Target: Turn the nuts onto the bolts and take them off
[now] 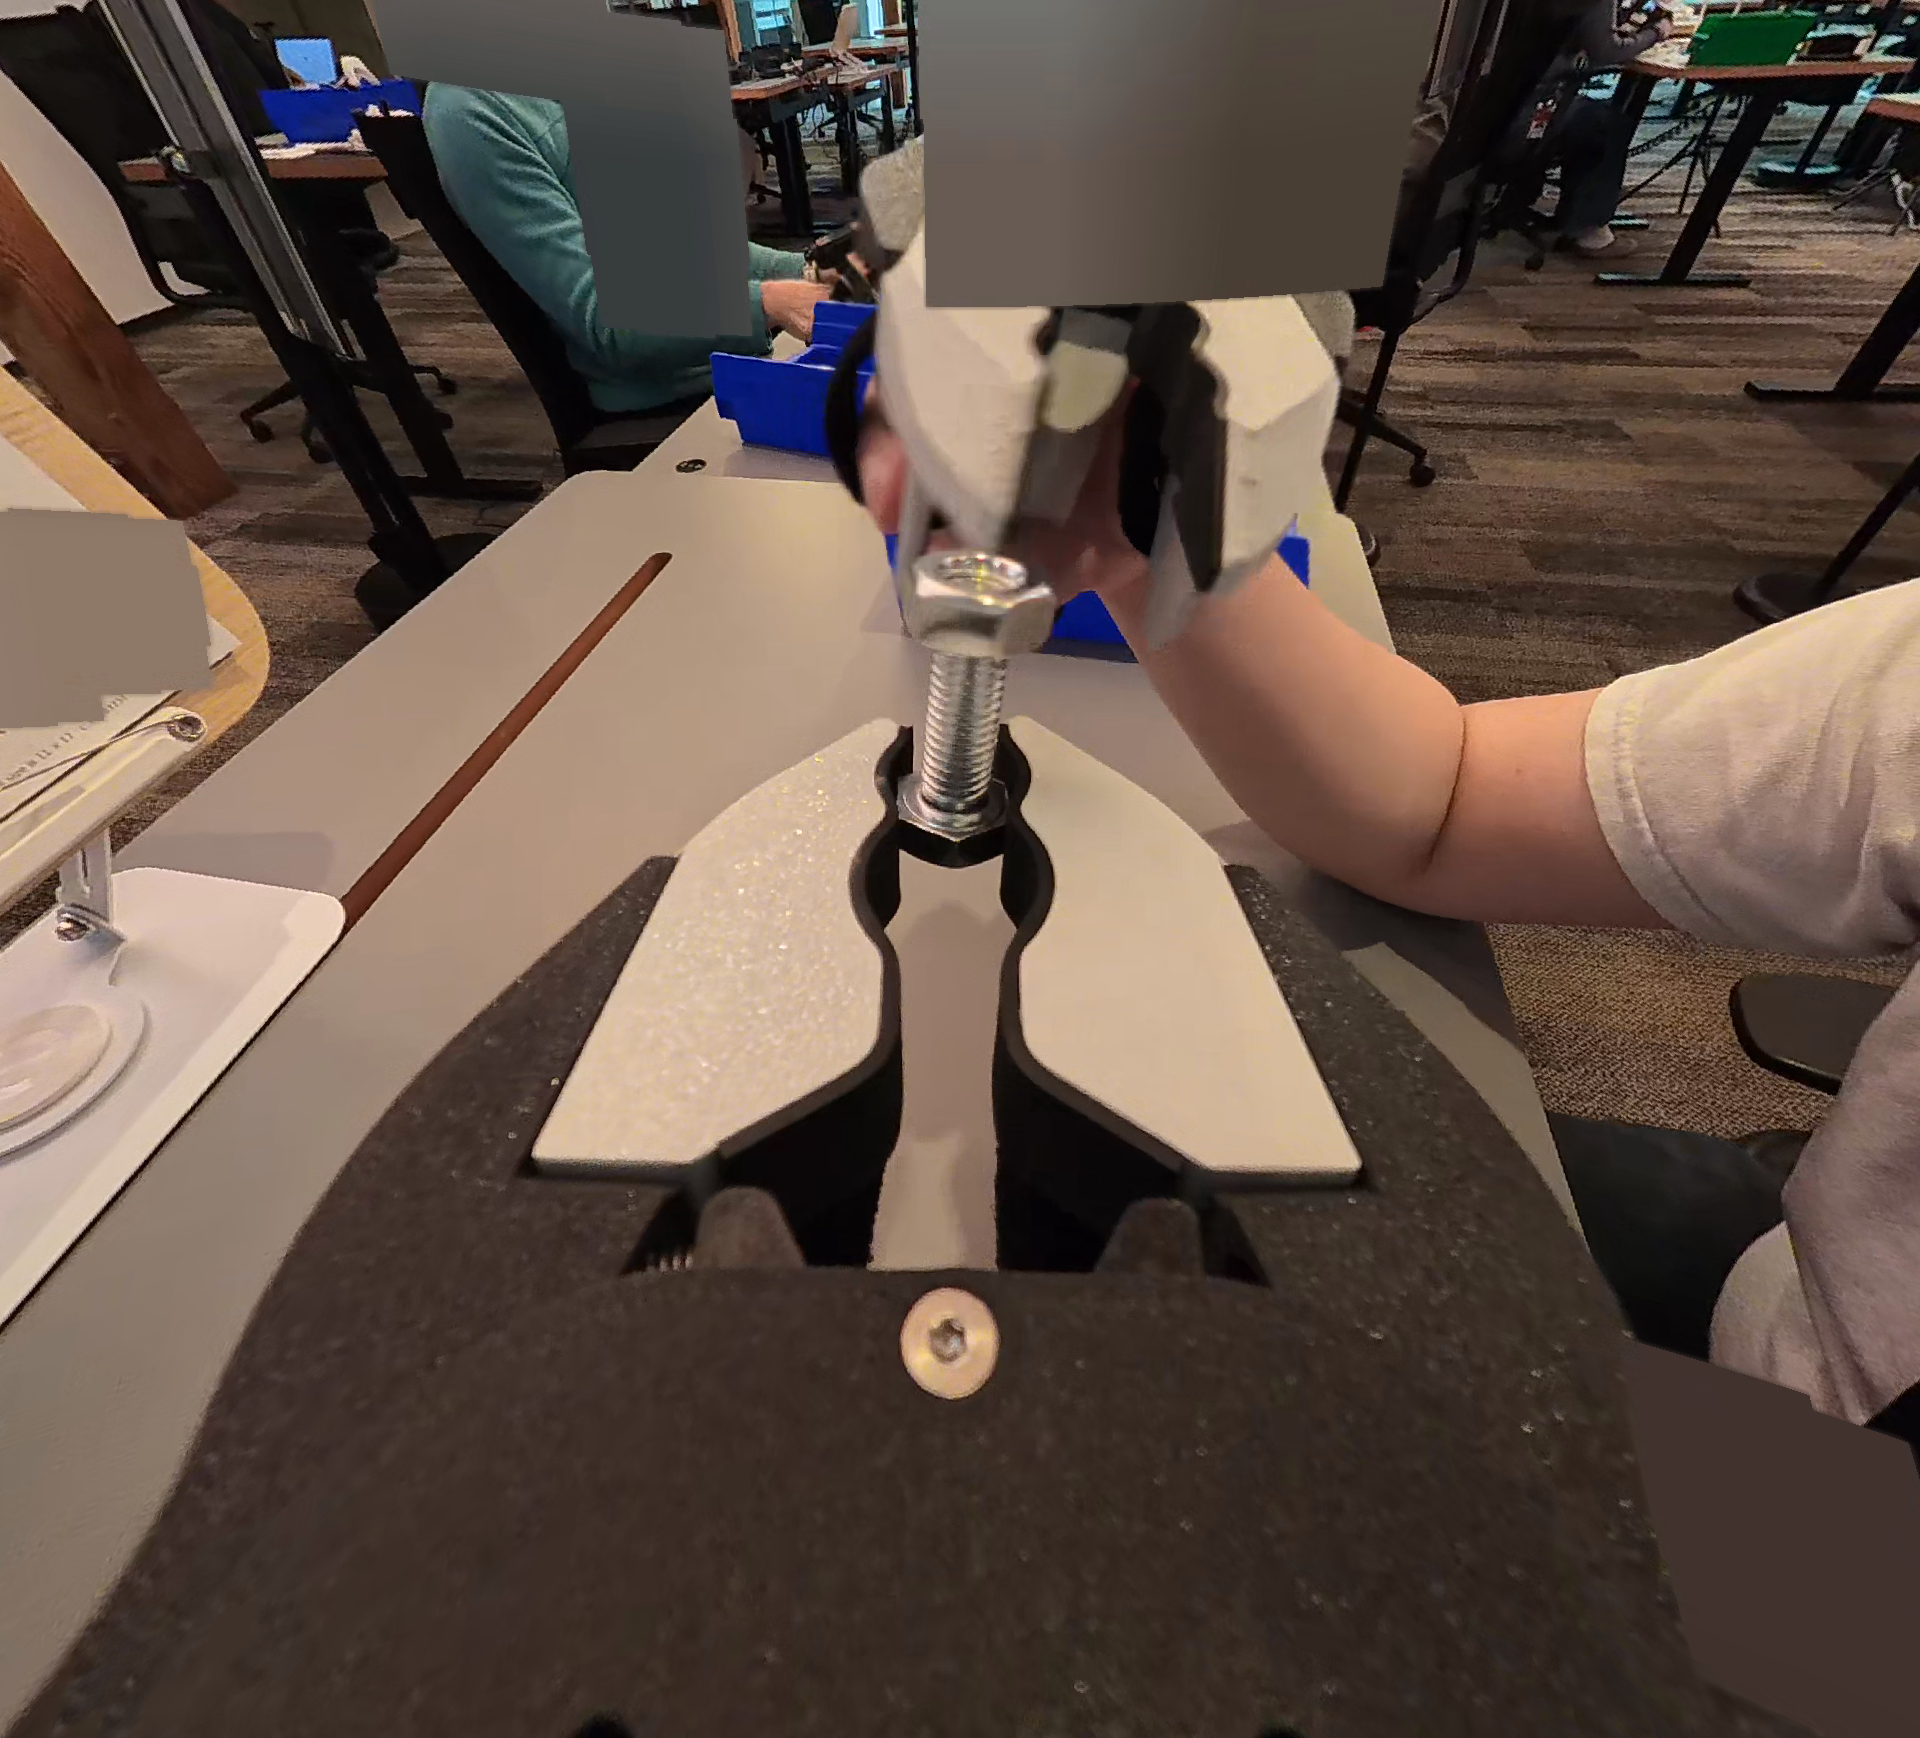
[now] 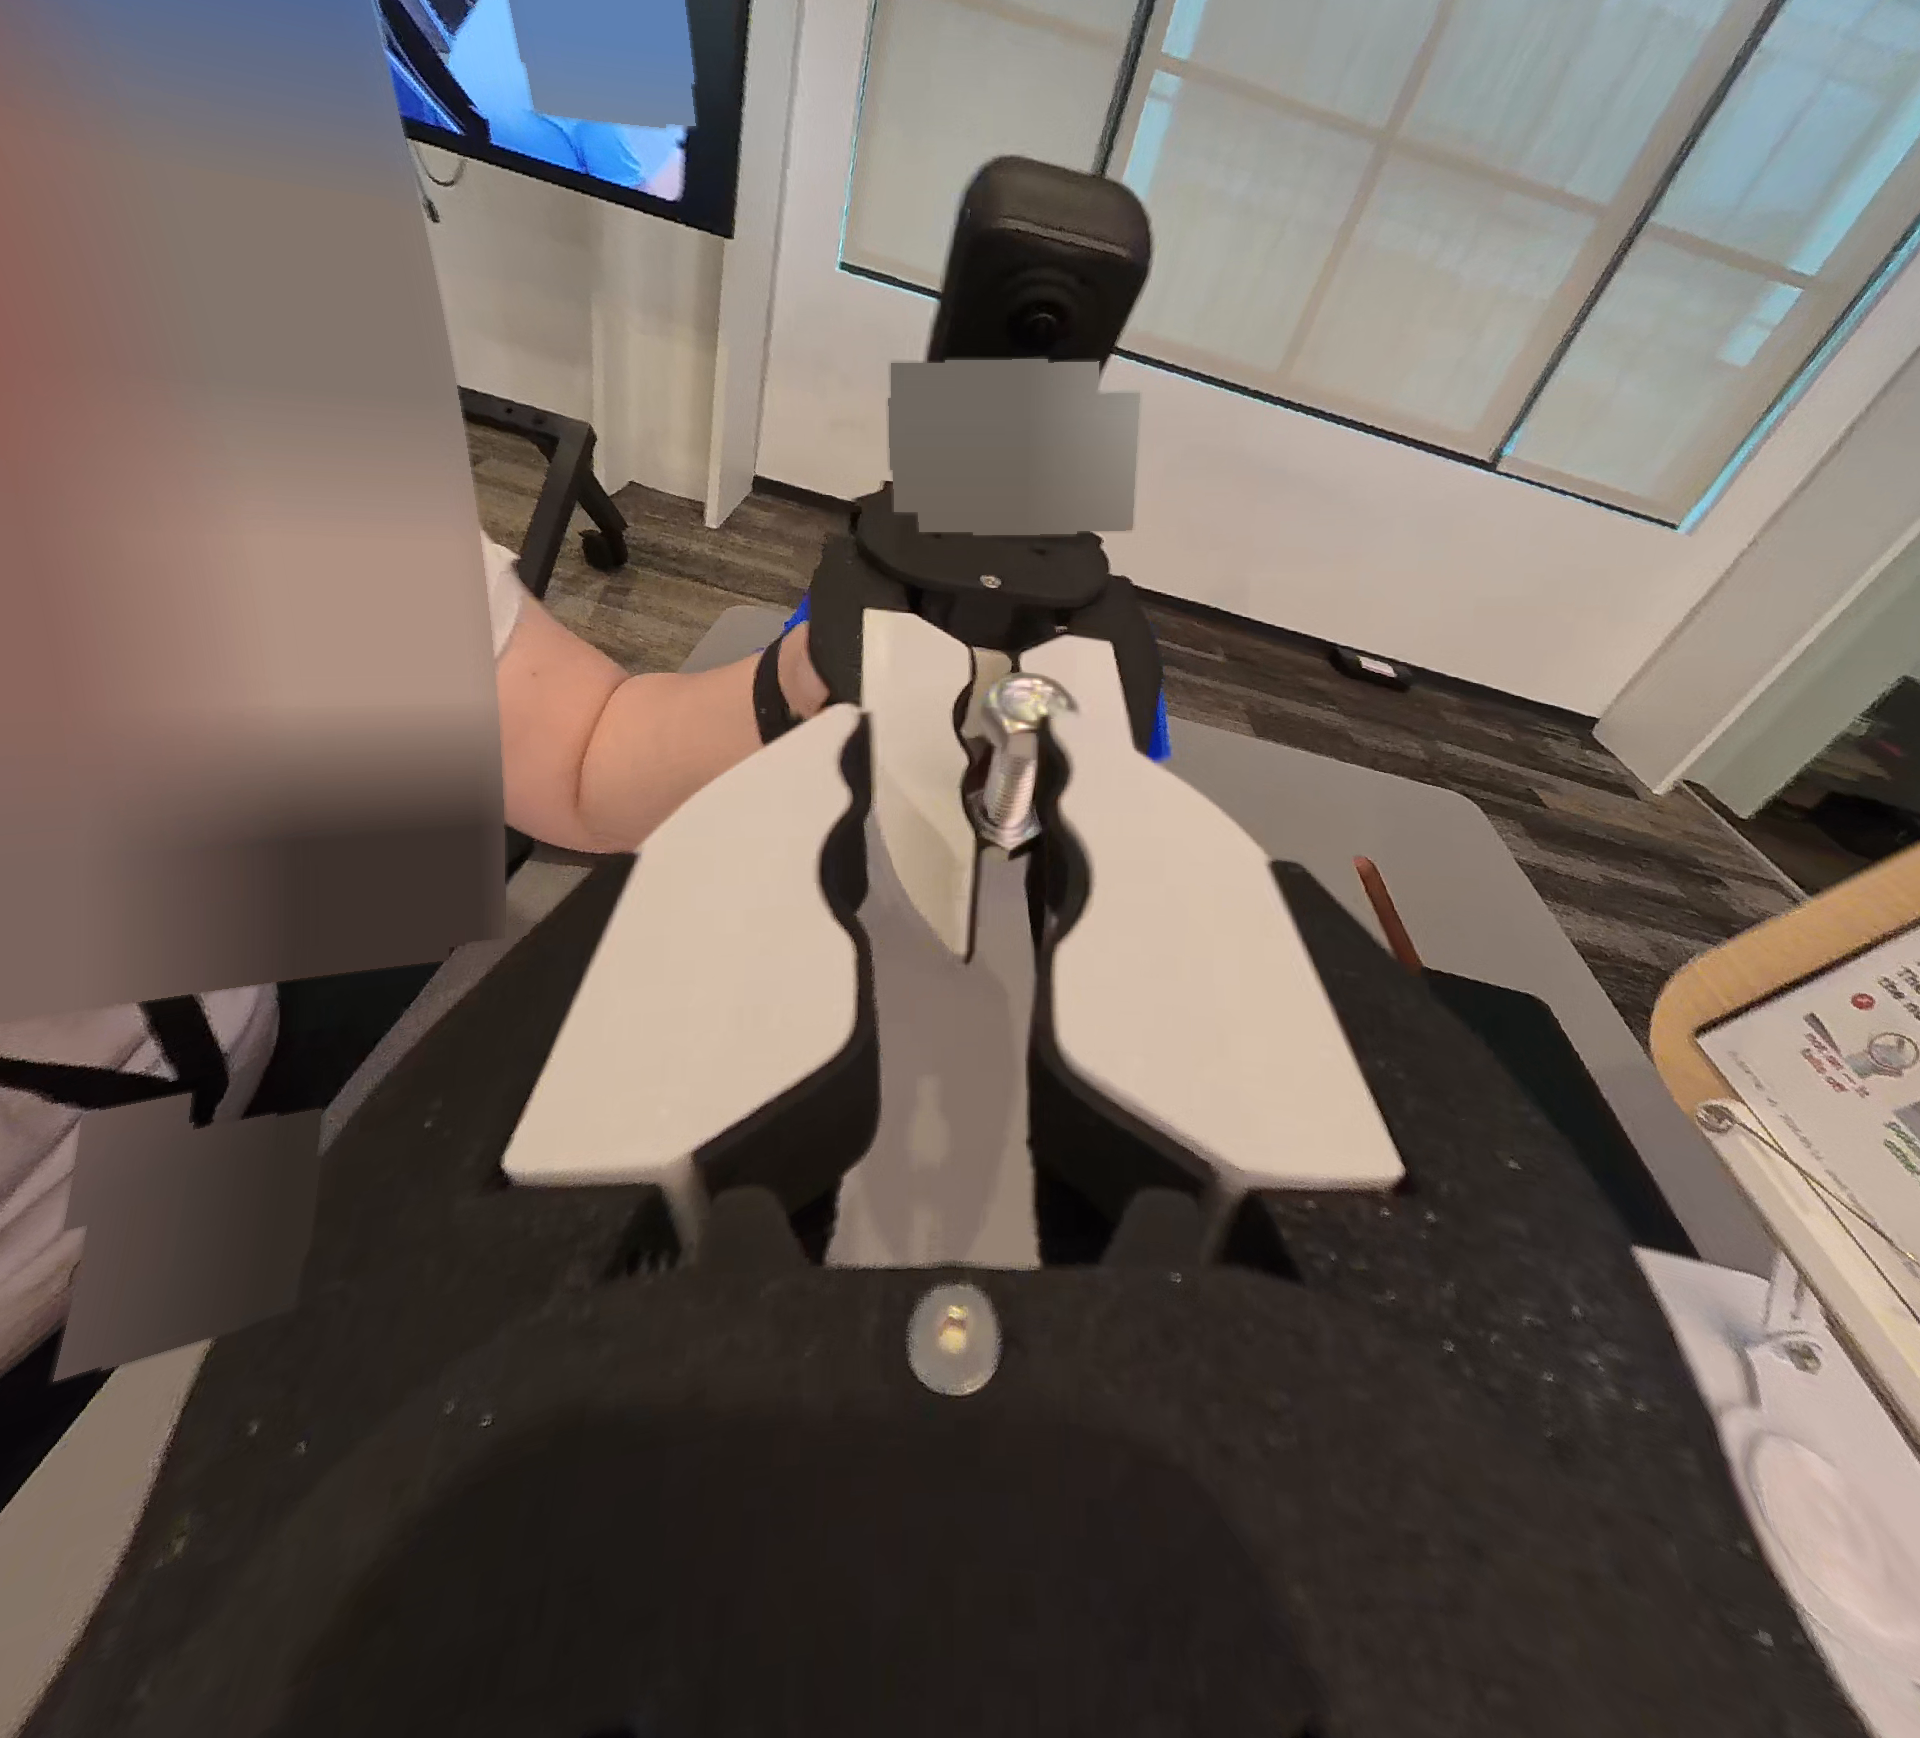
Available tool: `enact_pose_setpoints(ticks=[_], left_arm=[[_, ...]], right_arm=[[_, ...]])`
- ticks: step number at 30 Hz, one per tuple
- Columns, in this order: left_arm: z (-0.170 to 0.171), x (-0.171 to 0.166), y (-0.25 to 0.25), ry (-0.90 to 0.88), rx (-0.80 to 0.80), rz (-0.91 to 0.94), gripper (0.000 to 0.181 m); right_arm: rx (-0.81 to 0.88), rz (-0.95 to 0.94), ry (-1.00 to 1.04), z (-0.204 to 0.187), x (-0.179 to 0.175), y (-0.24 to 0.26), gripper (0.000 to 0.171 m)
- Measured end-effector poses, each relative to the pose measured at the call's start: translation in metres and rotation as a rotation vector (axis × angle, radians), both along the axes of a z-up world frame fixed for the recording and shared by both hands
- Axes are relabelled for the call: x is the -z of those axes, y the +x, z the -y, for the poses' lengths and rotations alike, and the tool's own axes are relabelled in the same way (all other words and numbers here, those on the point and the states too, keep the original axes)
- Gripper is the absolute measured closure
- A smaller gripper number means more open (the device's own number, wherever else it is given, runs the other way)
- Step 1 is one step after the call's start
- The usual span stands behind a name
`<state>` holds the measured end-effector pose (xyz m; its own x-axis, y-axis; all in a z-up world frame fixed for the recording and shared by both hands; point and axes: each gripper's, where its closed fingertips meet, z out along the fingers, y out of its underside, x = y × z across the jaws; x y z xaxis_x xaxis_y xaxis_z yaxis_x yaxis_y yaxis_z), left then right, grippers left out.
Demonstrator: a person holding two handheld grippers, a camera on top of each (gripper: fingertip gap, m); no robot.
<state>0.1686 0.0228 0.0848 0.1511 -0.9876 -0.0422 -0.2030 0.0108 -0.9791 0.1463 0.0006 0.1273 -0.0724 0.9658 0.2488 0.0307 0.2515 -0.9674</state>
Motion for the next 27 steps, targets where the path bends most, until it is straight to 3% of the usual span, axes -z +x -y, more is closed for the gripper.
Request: enact_pose_setpoints(ticks=[2, 5, 9, 13, 18, 25, 27], left_arm=[[-0.001, -0.001, -0.001, -0.002, -0.002, 0.007, 0.167], [0.0, 0.0, 0.0, -0.006, 0.001, 0.007, 0.167], [-0.001, -0.001, 0.0, -0.007, -0.003, 0.011, 0.167], [-0.003, -0.003, -0.003, -0.008, -0.01, 0.017, 0.167], [0.0, -0.002, 0.0, 0.0, -0.003, 0.012, 0.167], [-0.004, -0.004, -0.004, -0.007, -0.016, 0.024, 0.167], [-0.002, -0.004, -0.003, -0.012, -0.008, 0.026, 0.167]], right_arm=[[-0.024, -0.048, -0.025, 0.002, -0.008, 0.003, 0.15], [0.013, -0.071, -0.037, -0.005, -0.009, -0.002, 0.131], [0.014, -0.009, -0.008, -0.003, 0.0, -0.005, 0.129], [-0.001, -0.043, -0.019, -0.001, -0.007, 0.0, 0.142], [0.024, -0.024, -0.048, -0.008, 0.0, -0.008, 0.121], [-0.008, -0.013, -0.039, -0.003, 0.001, -0.004, 0.138], [0.01, -0.041, -0.058, -0.008, -0.002, -0.005, 0.133]])
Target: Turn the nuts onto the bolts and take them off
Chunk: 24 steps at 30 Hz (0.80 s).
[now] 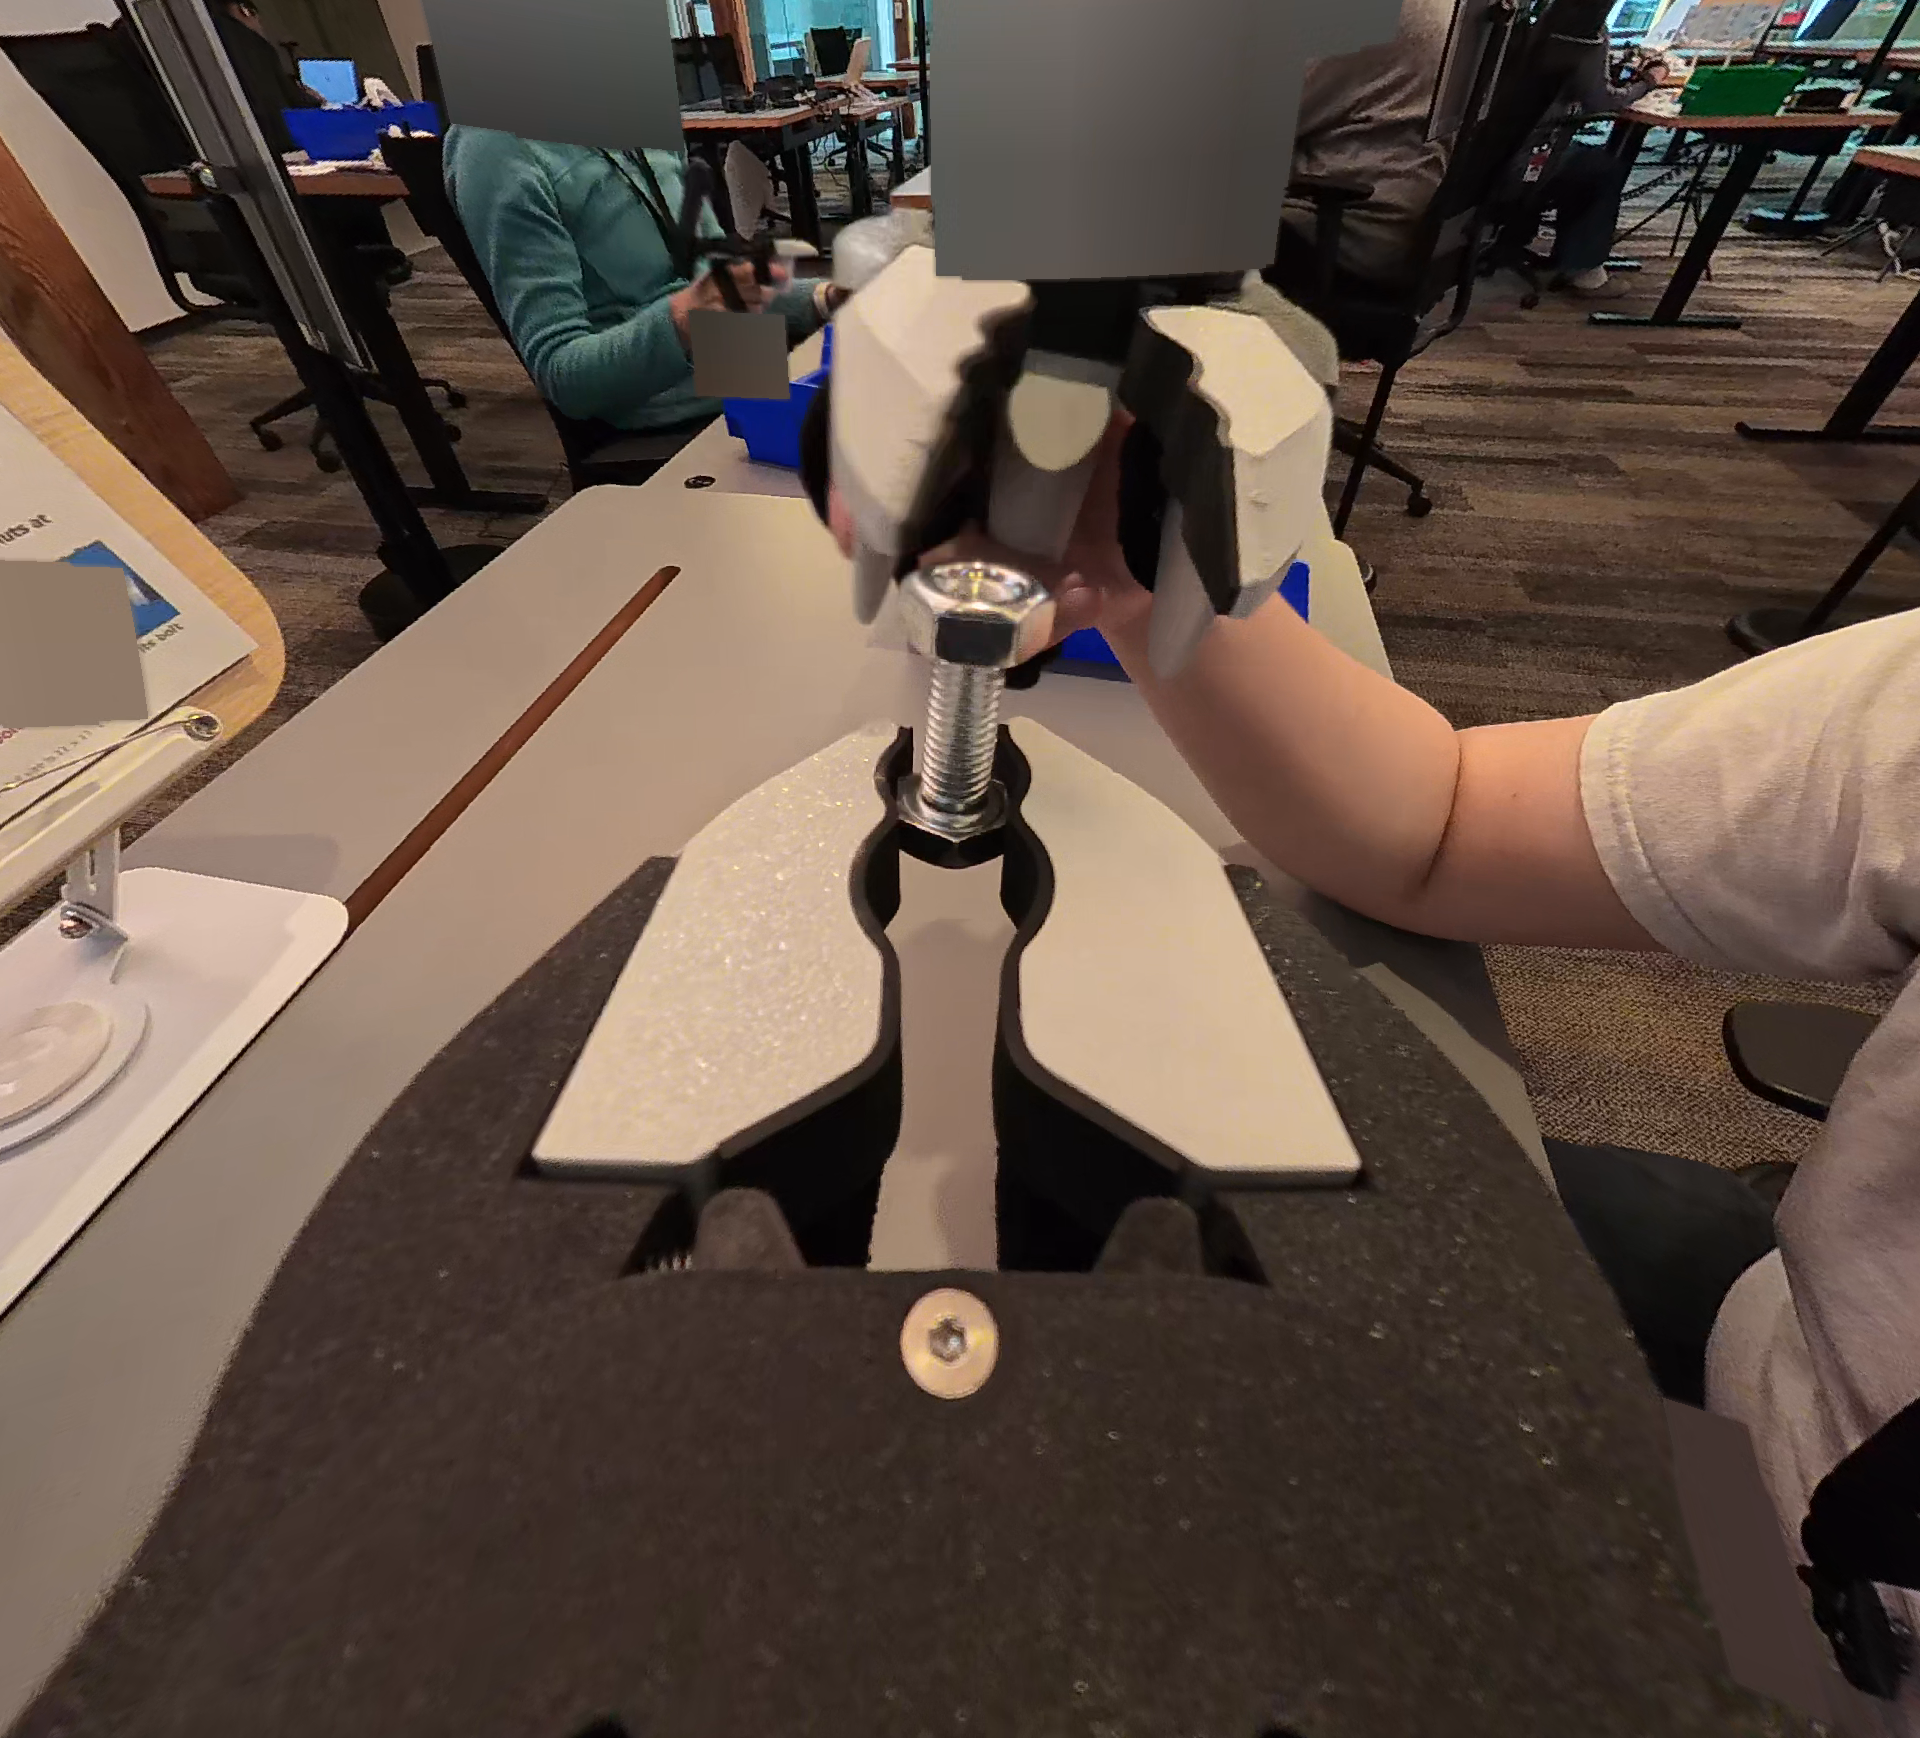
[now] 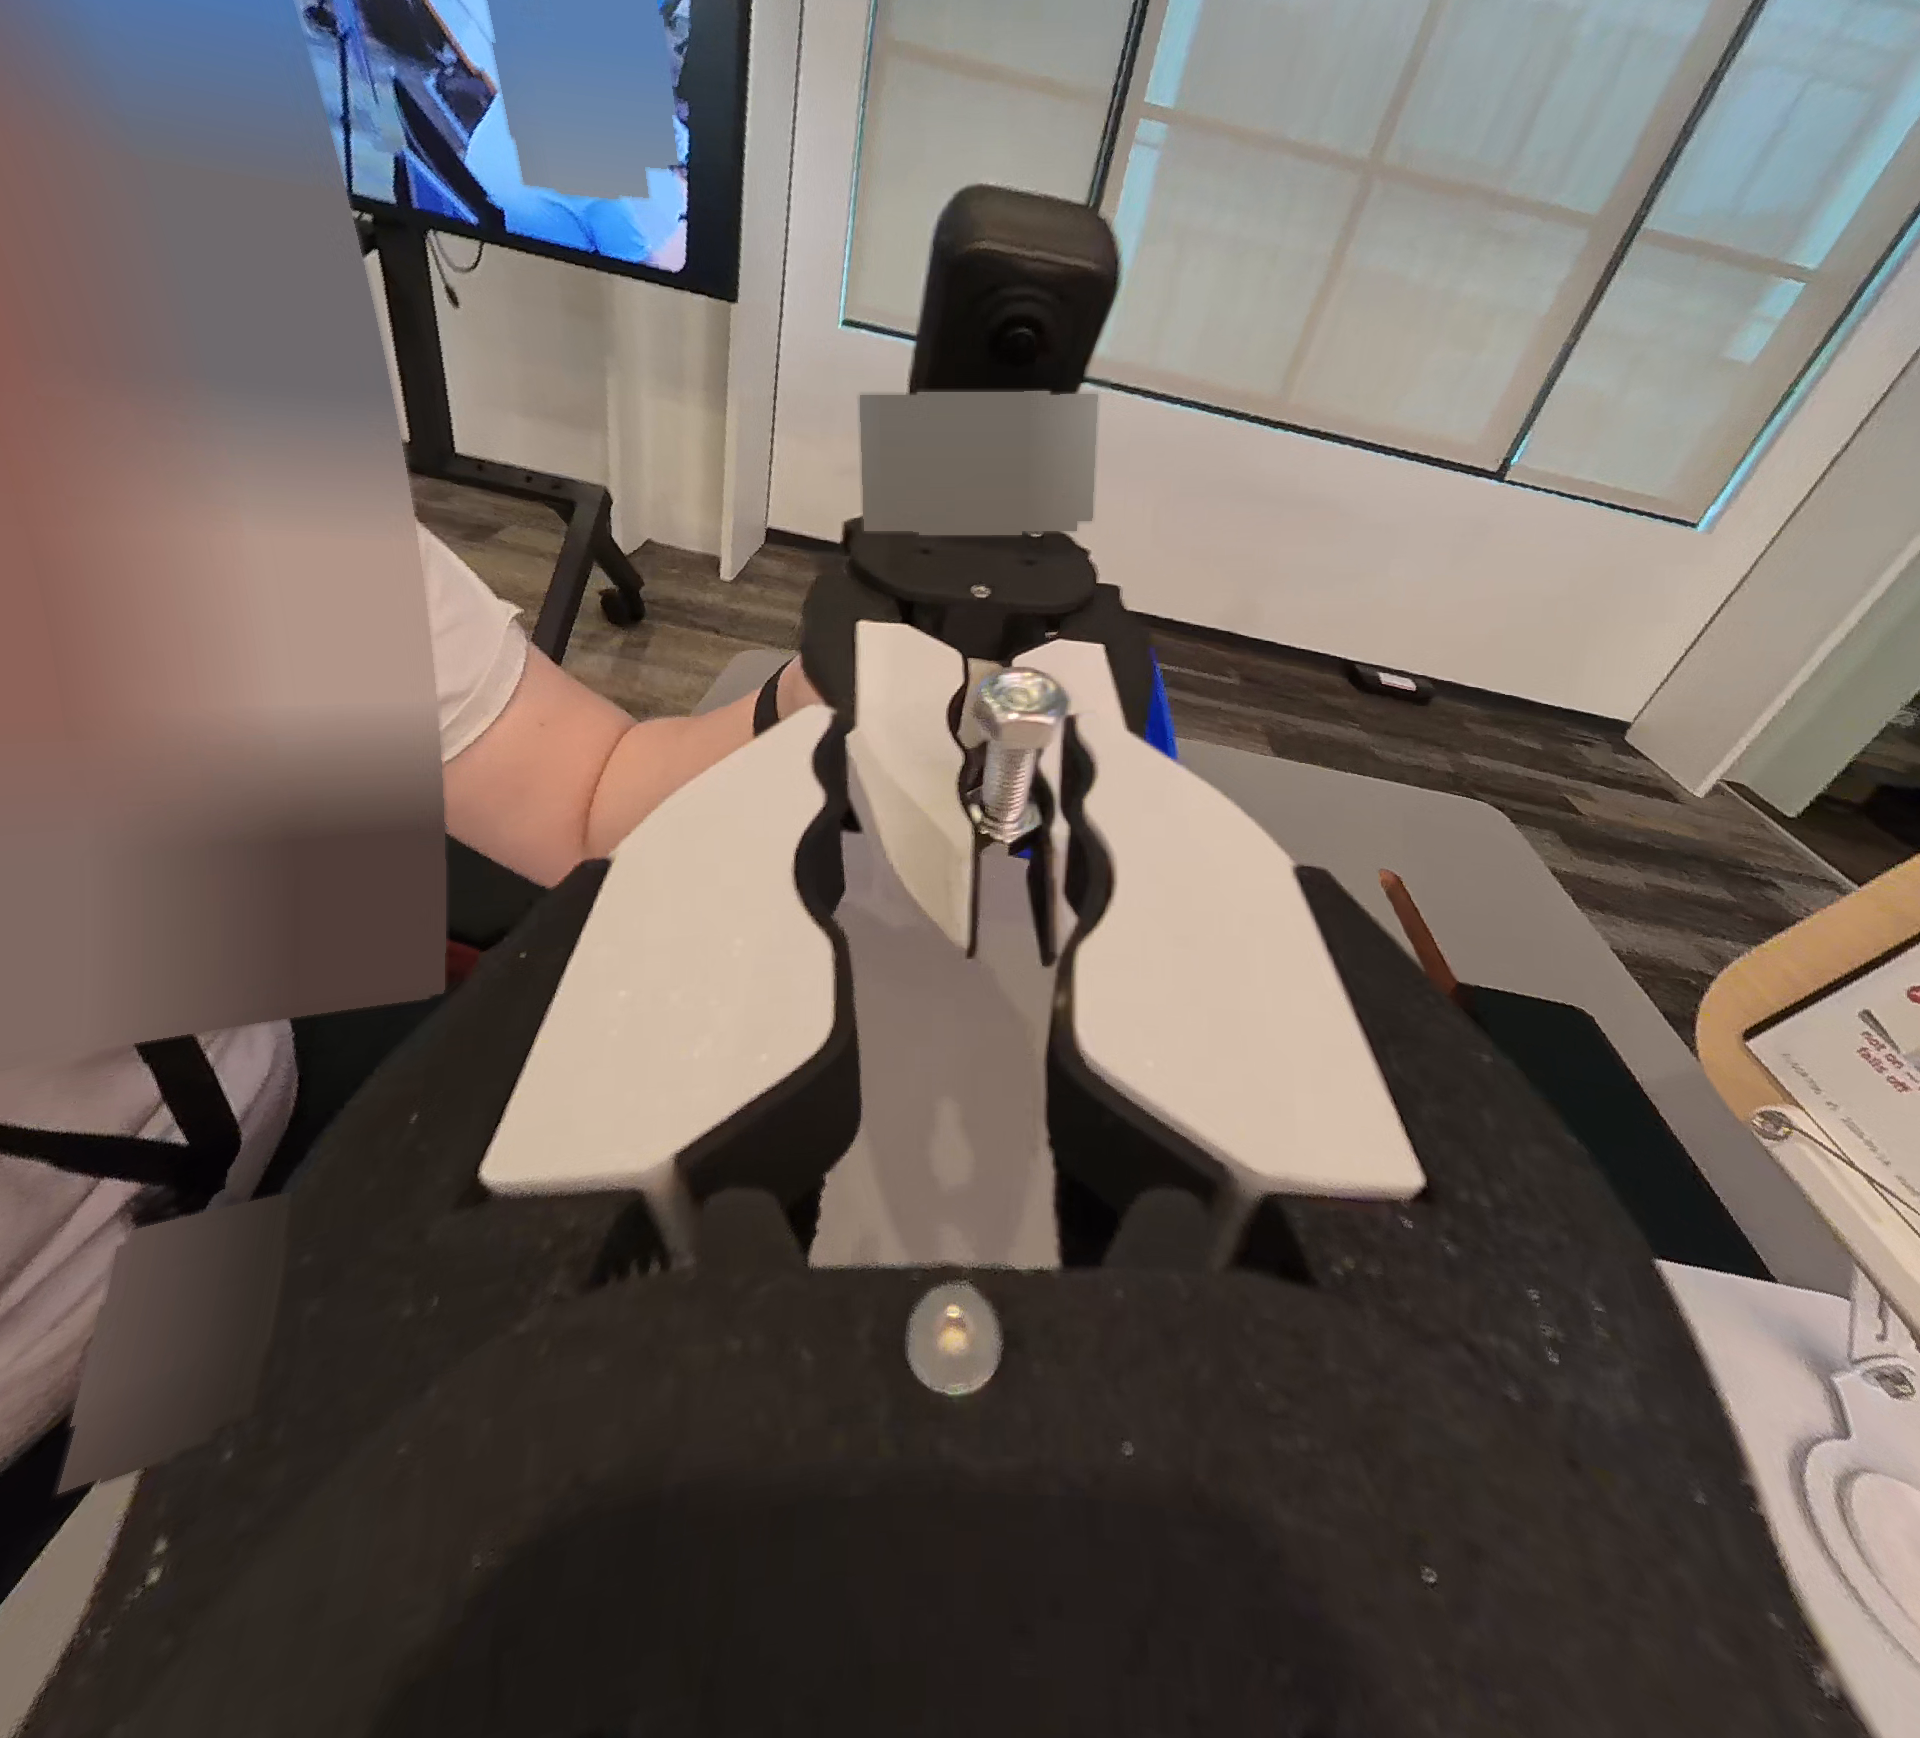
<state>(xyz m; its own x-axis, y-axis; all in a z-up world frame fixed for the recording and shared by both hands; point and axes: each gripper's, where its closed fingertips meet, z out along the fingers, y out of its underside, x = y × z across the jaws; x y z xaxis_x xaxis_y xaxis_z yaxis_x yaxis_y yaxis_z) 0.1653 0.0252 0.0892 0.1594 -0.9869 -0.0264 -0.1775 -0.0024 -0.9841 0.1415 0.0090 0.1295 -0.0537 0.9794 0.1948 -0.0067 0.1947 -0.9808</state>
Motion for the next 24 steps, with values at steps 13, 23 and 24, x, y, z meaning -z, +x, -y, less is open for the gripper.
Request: enact_pose_setpoints(ticks=[13, 23, 24], left_arm=[[0.0007, 0.0026, 0.0022, 0.003, 0.002, -0.011, 0.167], [-0.0006, 0.0023, 0.0014, -0.003, 0.001, -0.008, 0.167], [0.0004, 0.0029, 0.0024, -0.003, 0.005, -0.01, 0.167]], right_arm=[[-0.008, -0.024, -0.014, -0.0001, -0.0029, 0.0004, 0.125], [-0.014, -0.028, -0.006, 0.0019, -0.0048, 0.0038, 0.136], [-0.001, -0.019, -0.002, -0.0001, -0.0028, 0.0017, 0.128]])
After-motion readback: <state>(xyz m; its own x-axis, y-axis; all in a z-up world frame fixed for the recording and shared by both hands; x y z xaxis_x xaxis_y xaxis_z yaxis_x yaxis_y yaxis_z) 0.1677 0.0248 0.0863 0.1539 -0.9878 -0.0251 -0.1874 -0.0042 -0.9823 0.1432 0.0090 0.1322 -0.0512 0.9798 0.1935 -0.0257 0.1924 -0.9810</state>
